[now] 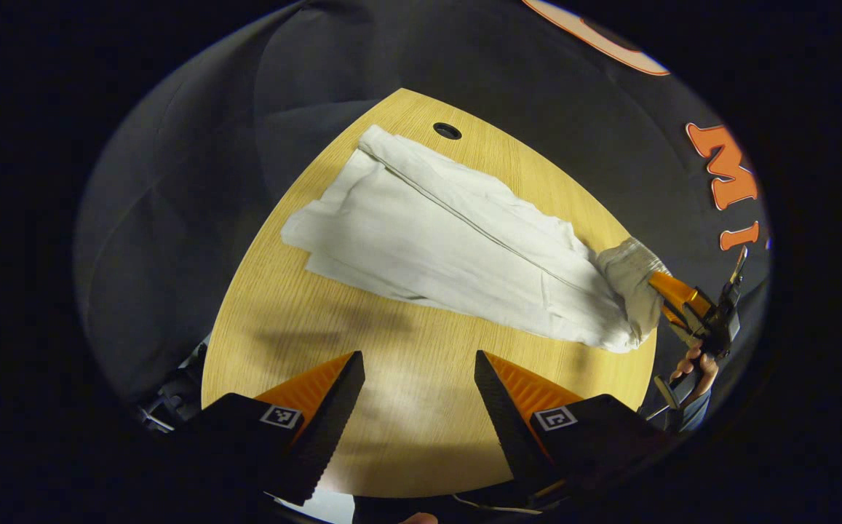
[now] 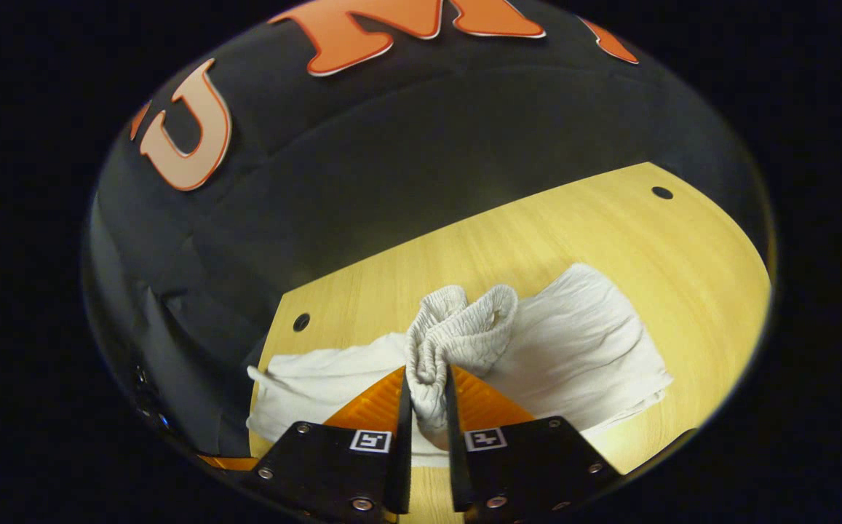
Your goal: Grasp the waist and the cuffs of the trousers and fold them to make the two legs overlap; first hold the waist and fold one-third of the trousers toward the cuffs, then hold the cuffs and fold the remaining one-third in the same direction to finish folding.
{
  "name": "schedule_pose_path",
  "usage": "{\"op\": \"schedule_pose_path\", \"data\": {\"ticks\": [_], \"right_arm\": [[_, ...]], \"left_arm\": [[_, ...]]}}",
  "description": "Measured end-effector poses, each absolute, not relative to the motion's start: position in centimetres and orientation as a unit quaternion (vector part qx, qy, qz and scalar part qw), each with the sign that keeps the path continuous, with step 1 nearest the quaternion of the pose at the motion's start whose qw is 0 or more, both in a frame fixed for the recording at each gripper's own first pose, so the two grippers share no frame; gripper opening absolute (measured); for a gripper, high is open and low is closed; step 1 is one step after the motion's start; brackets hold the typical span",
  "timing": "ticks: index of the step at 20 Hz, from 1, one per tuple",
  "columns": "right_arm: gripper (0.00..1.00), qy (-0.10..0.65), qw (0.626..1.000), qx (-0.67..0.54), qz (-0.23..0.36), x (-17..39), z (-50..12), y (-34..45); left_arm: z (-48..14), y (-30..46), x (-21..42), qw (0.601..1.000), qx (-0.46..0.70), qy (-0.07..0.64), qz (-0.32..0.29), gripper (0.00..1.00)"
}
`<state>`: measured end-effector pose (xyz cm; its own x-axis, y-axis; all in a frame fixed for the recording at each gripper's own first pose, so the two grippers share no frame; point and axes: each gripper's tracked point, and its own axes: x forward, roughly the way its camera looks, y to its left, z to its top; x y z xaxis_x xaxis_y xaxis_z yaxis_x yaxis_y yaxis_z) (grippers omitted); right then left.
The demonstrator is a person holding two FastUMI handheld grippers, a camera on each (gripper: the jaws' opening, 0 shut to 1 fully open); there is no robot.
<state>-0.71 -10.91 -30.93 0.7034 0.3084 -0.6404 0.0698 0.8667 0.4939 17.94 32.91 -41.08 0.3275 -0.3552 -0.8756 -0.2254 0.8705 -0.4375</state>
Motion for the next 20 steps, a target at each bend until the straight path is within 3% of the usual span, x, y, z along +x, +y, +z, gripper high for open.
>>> {"op": "schedule_pose_path", "data": {"ticks": [3,7,10,11,12,14,19,20], "right_arm": [[0.37,0.406,0.881,0.223,0.097,-1.6,-31.2,-11.8],[0.44,0.411,0.873,0.224,0.14,-2.4,-30.9,-11.8],[0.57,0.403,0.875,0.221,0.149,-2.5,-31.2,-12.5],[0.49,0.401,0.878,0.216,0.149,-2.5,-31.0,-12.8],[0.64,0.398,0.881,0.211,0.149,-2.6,-30.8,-12.9],[0.74,0.39,0.885,0.208,0.145,-2.5,-30.8,-13.7],[0.78,0.38,0.892,0.215,0.121,-3.6,-29.5,-18.0],[0.78,0.376,0.894,0.217,0.115,-3.7,-29.2,-19.0]], "left_arm": [[-41.9,33.1,18.5,0.769,-0.28,0.573,-0.041,1.0],[-42.4,32.4,19.4,0.756,-0.352,0.55,-0.04,1.0],[-42.0,32.6,20.1,0.746,-0.4,0.532,-0.018,1.0],[-42.0,32.9,20.3,0.741,-0.418,0.525,-0.007,1.0],[-42.0,33.4,20.6,0.736,-0.436,0.517,0.005,1.0],[-42.9,34.5,21.1,0.728,-0.459,0.508,0.03,1.0],[-44.7,38.1,21.8,0.718,-0.488,0.489,0.079,0.96],[-44.9,39.0,21.9,0.718,-0.492,0.485,0.089,1.0]]}}
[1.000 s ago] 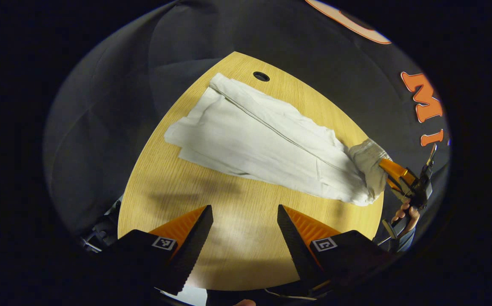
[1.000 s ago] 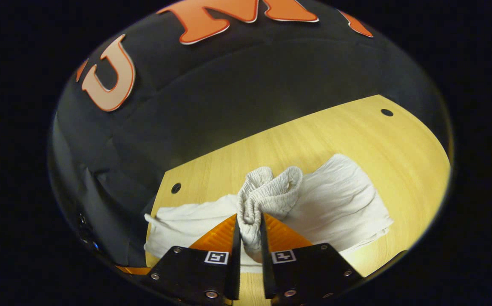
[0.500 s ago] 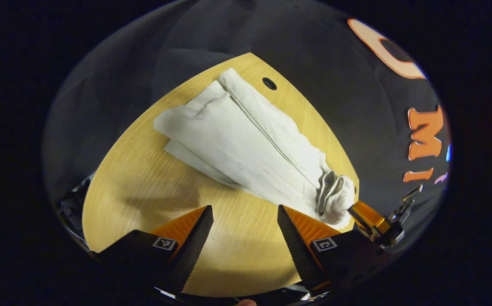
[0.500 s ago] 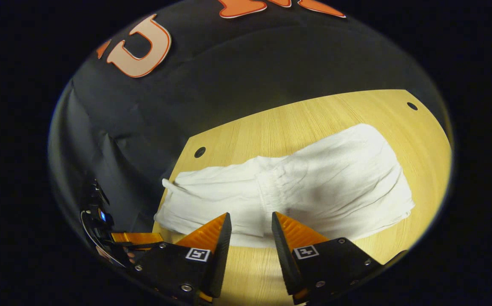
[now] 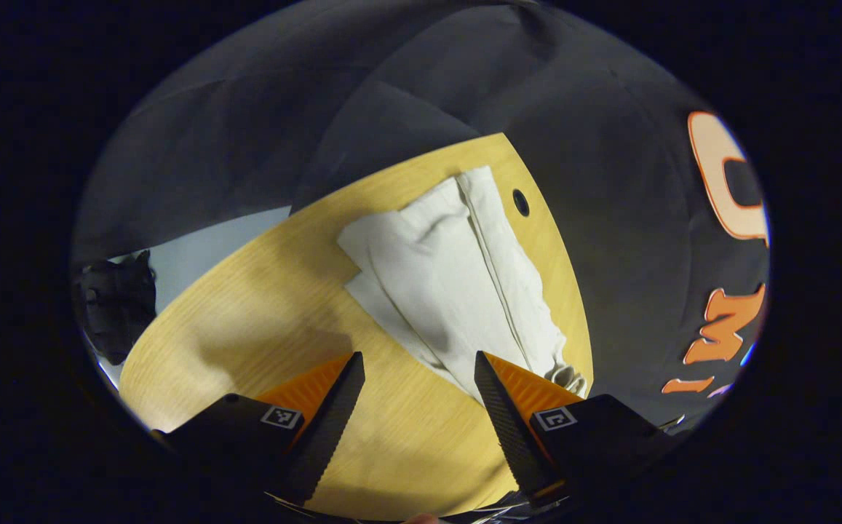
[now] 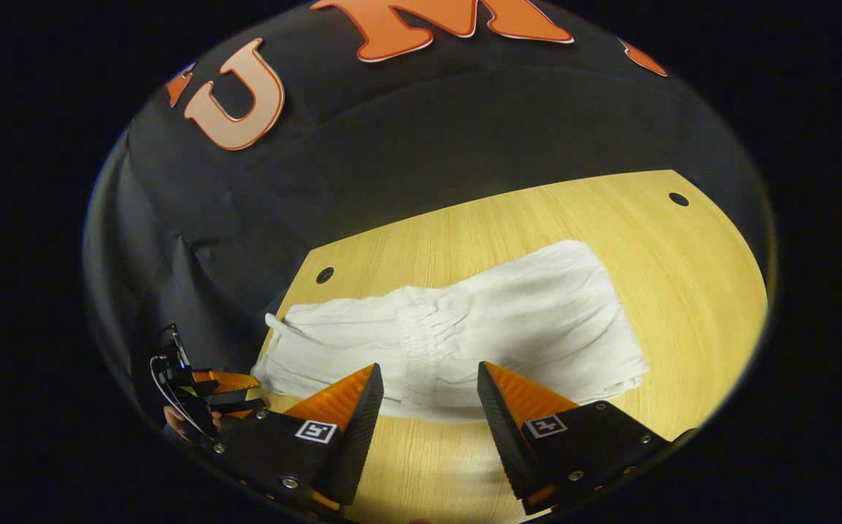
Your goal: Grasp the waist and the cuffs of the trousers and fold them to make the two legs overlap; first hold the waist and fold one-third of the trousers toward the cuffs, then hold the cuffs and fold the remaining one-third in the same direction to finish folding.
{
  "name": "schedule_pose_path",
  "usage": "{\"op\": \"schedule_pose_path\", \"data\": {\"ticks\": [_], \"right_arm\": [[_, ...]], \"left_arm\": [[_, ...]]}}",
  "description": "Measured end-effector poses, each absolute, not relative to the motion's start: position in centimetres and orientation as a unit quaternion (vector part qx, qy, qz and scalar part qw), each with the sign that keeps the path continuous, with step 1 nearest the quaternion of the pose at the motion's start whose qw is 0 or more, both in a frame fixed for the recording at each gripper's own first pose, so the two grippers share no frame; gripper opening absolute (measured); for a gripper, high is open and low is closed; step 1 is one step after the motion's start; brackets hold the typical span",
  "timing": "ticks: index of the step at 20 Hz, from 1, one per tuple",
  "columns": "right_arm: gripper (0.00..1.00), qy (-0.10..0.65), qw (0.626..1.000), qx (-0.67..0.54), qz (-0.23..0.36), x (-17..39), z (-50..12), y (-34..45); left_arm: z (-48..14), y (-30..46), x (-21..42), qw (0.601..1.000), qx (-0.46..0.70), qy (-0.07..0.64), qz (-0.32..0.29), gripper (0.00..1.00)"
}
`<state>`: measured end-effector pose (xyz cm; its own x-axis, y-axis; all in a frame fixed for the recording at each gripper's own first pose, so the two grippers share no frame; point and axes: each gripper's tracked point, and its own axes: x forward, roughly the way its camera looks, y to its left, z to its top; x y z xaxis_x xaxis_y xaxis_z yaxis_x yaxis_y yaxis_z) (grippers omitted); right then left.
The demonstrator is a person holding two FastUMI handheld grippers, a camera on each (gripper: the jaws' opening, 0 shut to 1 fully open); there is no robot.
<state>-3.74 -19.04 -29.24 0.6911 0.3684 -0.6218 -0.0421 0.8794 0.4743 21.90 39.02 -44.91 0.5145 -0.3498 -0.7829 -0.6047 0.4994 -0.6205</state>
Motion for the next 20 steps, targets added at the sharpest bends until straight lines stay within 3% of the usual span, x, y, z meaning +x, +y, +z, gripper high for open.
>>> {"op": "schedule_pose_path", "data": {"ticks": [6,16,17,19,20], "right_arm": [[0.79,0.353,0.903,0.233,0.081,-4.4,-27.8,-23.6],[0.78,0.346,0.905,0.245,0.044,-6.4,-27.5,-26.4],[0.78,0.345,0.905,0.246,0.042,-6.5,-27.4,-26.6],[0.78,0.344,0.905,0.246,0.038,-6.8,-27.3,-26.9],[0.78,0.343,0.905,0.248,0.036,-7.0,-27.2,-27.2]], "left_arm": [[-46.0,42.5,23.8,0.706,-0.533,0.451,0.119,0.99],[-46.7,41.0,28.9,0.722,-0.538,0.43,0.074,0.95],[-47.2,40.8,29.1,0.723,-0.532,0.434,0.072,0.92],[-48.2,39.9,29.2,0.72,-0.522,0.451,0.078,0.69],[-48.6,39.5,28.9,0.712,-0.521,0.463,0.084,0.52]]}}
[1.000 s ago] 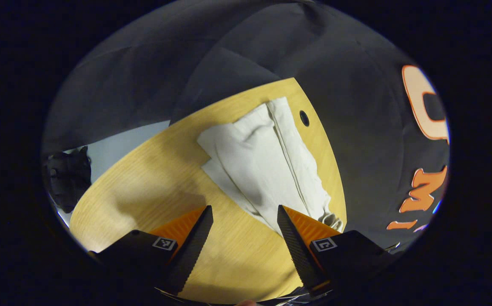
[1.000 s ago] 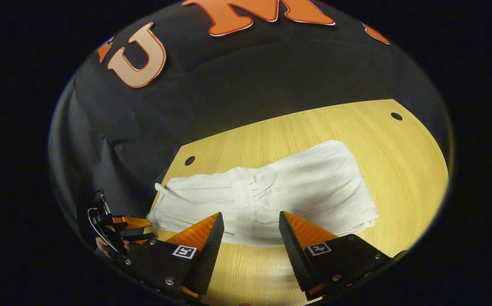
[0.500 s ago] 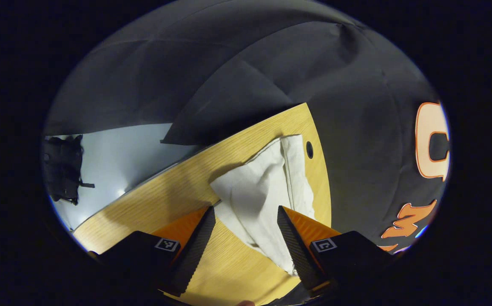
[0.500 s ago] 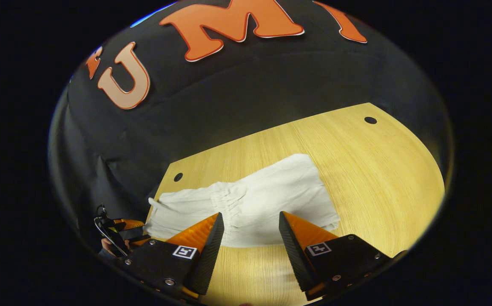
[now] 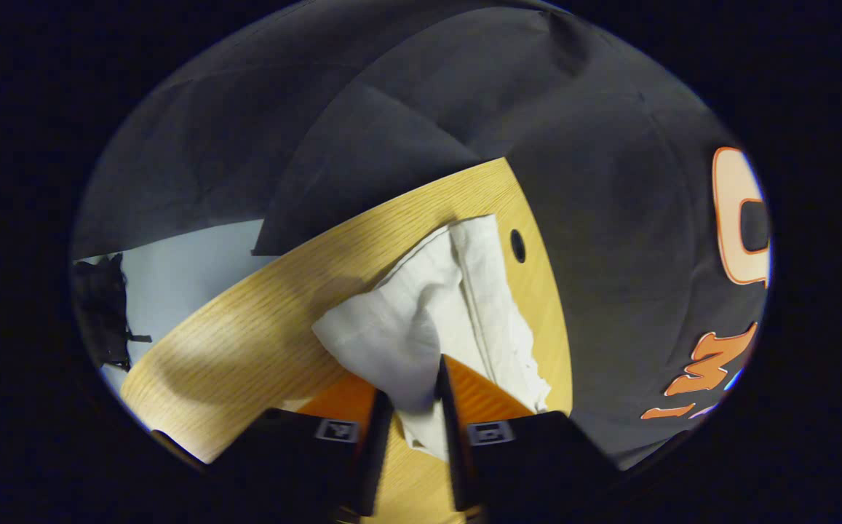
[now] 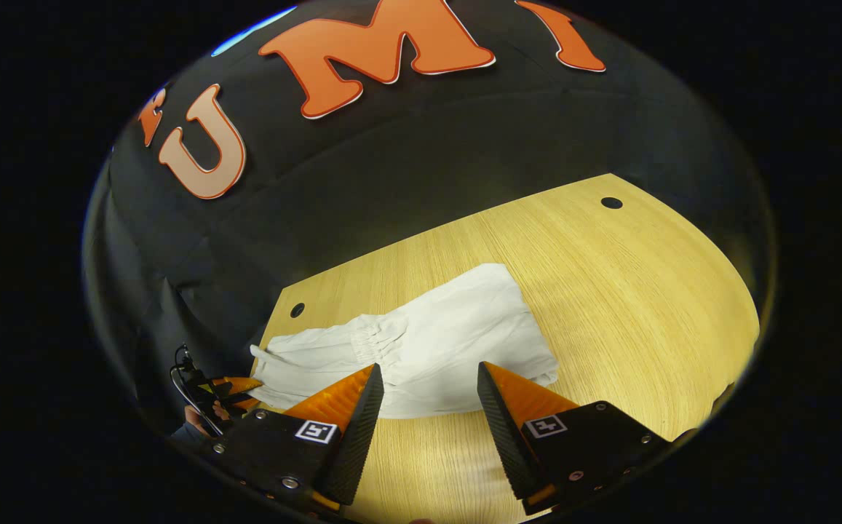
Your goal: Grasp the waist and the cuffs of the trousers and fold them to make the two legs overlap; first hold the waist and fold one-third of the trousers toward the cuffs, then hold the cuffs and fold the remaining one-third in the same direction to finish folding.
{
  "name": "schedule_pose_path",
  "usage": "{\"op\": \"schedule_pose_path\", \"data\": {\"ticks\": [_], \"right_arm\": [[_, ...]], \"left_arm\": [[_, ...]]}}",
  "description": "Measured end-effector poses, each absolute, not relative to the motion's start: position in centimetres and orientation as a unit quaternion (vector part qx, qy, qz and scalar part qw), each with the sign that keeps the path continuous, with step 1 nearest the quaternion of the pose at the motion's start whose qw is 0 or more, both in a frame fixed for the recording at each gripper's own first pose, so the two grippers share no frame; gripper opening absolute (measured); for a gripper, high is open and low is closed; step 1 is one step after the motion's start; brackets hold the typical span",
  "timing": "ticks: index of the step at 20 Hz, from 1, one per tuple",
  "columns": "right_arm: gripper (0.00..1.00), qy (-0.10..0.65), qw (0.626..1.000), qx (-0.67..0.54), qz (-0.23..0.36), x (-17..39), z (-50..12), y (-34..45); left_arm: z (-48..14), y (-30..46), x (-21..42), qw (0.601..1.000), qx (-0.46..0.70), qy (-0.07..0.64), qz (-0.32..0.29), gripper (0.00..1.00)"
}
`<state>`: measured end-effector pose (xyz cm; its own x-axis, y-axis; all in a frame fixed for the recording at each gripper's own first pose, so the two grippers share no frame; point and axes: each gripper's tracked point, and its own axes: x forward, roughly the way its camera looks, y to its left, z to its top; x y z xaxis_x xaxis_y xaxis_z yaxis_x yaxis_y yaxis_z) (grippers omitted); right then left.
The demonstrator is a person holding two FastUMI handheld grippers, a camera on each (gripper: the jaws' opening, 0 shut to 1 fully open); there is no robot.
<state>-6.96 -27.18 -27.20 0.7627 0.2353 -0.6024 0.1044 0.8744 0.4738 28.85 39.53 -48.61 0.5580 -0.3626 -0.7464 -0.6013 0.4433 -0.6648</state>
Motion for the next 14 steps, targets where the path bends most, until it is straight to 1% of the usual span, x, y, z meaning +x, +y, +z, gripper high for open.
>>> {"op": "schedule_pose_path", "data": {"ticks": [2,4,6,7,8,11,14], "right_arm": [[0.79,0.341,0.904,0.255,0.031,-7.4,-27.2,-27.8],[0.78,0.344,0.899,0.268,0.027,-7.6,-27.6,-28.3],[0.79,0.338,0.902,0.269,0.025,-7.4,-27.6,-29.0],[0.69,0.336,0.902,0.268,0.028,-7.4,-27.6,-29.2],[0.81,0.333,0.904,0.267,0.032,-7.5,-27.4,-29.5],[0.84,0.326,0.908,0.259,0.041,-7.6,-27.1,-30.5],[0.84,0.318,0.911,0.258,0.043,-7.6,-26.8,-31.8]], "left_arm": [[-48.2,39.5,29.3,0.708,-0.54,0.445,0.095,0.17],[-46.7,39.9,28.9,0.708,-0.553,0.429,0.092,0.12],[-45.4,40.1,27.9,0.719,-0.535,0.433,0.1,0.12],[-44.6,39.6,27.9,0.726,-0.523,0.436,0.102,0.12],[-43.7,39.4,27.9,0.735,-0.507,0.438,0.106,0.12],[-41.3,38.8,27.7,0.756,-0.461,0.449,0.123,0.12],[-38.1,37.8,28.0,0.77,-0.429,0.452,0.134,0.12]]}}
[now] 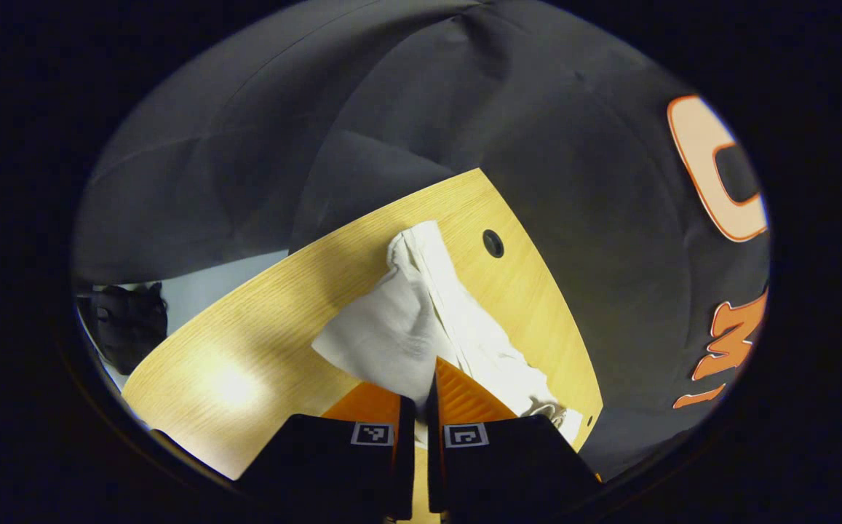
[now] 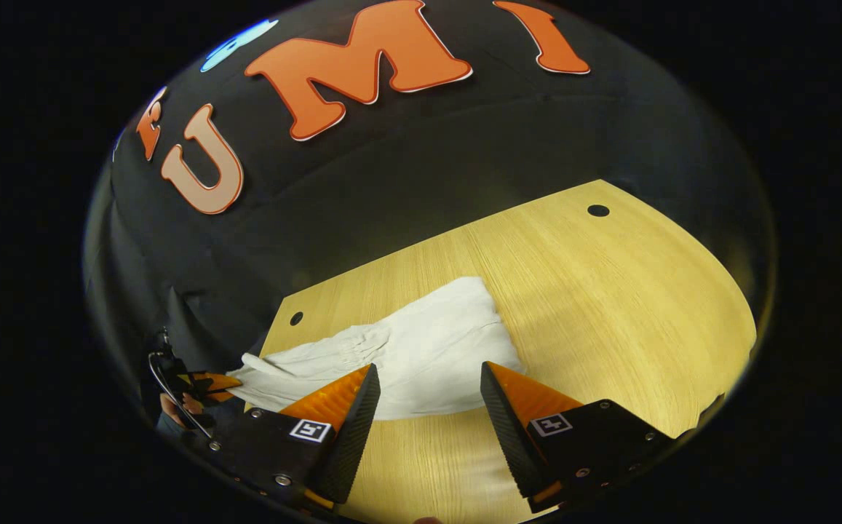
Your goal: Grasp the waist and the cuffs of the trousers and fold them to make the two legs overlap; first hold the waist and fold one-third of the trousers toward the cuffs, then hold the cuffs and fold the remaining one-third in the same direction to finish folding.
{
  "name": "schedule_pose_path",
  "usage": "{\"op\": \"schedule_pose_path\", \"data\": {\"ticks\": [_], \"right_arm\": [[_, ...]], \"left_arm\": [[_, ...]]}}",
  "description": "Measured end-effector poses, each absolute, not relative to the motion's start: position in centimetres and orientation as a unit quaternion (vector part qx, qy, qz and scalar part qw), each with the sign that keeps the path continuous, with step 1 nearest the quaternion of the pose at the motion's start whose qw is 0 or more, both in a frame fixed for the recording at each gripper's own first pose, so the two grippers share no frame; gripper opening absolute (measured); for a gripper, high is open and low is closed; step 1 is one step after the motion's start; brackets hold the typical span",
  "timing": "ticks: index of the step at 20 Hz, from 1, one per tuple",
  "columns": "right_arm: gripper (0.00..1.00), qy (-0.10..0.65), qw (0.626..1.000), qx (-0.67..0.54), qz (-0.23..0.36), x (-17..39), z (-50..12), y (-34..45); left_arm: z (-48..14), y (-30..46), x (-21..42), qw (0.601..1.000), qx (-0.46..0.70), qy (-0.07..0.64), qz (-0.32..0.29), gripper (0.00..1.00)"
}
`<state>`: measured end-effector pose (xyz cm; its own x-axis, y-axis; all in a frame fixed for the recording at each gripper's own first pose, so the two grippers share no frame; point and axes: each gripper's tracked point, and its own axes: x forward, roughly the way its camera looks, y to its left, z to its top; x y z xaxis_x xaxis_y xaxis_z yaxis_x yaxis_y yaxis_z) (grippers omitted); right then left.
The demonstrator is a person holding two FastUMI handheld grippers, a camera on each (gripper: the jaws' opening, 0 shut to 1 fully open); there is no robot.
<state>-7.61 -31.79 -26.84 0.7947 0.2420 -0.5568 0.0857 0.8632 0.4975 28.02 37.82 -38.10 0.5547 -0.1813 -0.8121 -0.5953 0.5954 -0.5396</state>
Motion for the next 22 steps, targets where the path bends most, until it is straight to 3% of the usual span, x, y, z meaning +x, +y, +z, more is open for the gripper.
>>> {"op": "schedule_pose_path", "data": {"ticks": [11,22], "right_arm": [[0.85,0.291,0.915,0.276,0.022,-8.6,-26.5,-39.9],[0.98,0.283,0.916,0.284,-0.001,-10.1,-26.9,-46.7]], "left_arm": [[-27.2,28.1,32.7,0.833,-0.347,0.423,0.083,0.12],[-22.5,11.1,35.5,0.852,-0.308,0.424,-0.007,0.12]]}}
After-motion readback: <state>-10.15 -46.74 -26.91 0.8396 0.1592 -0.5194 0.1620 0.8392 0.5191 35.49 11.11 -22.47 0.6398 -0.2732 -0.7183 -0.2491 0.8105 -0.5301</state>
